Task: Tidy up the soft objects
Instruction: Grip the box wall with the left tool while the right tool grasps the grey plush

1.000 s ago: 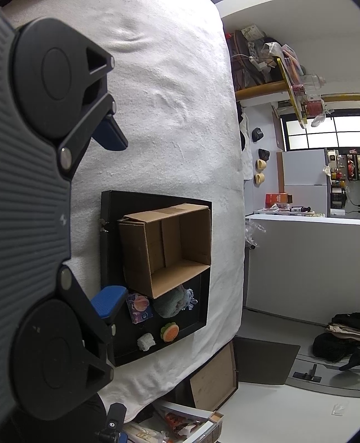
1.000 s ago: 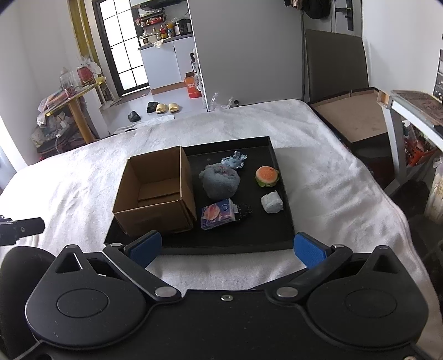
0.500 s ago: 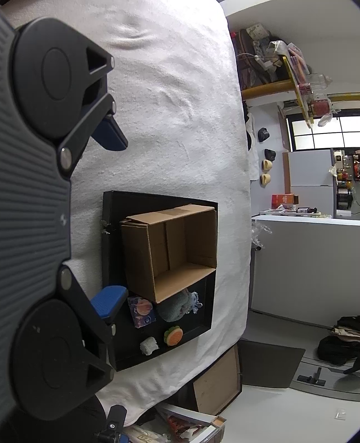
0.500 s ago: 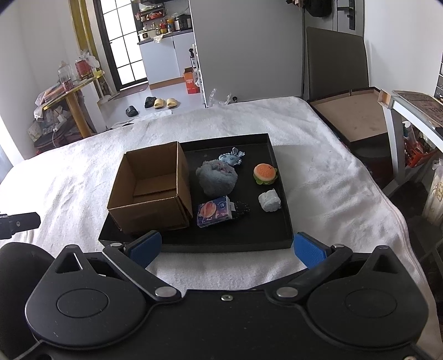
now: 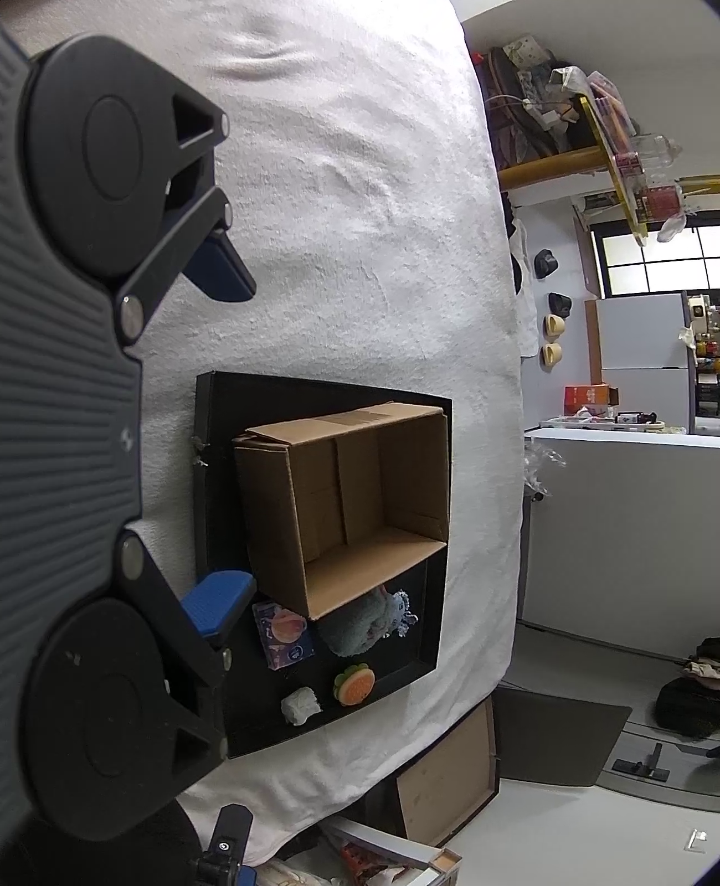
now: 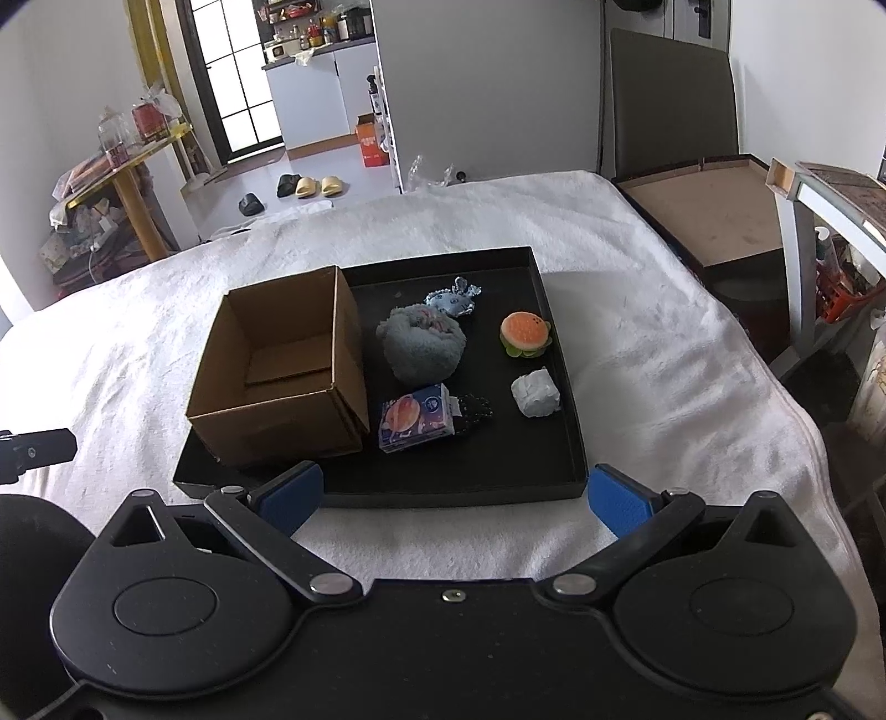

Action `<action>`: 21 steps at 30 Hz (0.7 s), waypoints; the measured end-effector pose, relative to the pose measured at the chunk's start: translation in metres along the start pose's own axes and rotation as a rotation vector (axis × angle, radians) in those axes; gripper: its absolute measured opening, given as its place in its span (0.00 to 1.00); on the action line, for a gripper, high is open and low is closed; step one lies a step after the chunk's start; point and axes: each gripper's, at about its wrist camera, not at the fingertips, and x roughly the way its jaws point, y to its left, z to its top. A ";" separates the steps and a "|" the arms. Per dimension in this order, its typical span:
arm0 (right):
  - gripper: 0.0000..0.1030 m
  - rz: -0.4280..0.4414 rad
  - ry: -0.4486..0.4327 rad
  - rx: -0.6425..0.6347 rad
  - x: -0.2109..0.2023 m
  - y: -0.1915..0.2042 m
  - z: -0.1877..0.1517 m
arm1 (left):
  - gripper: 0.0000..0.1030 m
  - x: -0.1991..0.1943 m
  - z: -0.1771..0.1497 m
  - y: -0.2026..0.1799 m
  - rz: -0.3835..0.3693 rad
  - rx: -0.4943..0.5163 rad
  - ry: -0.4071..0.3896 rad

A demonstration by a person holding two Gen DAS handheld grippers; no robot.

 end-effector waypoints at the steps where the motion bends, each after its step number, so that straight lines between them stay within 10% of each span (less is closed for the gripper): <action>1: 1.00 0.000 0.004 0.001 0.003 0.000 0.001 | 1.00 0.004 0.002 0.000 -0.001 0.000 0.005; 21: 1.00 0.019 0.050 0.026 0.063 -0.013 0.020 | 0.94 0.070 0.026 -0.003 0.019 -0.041 0.065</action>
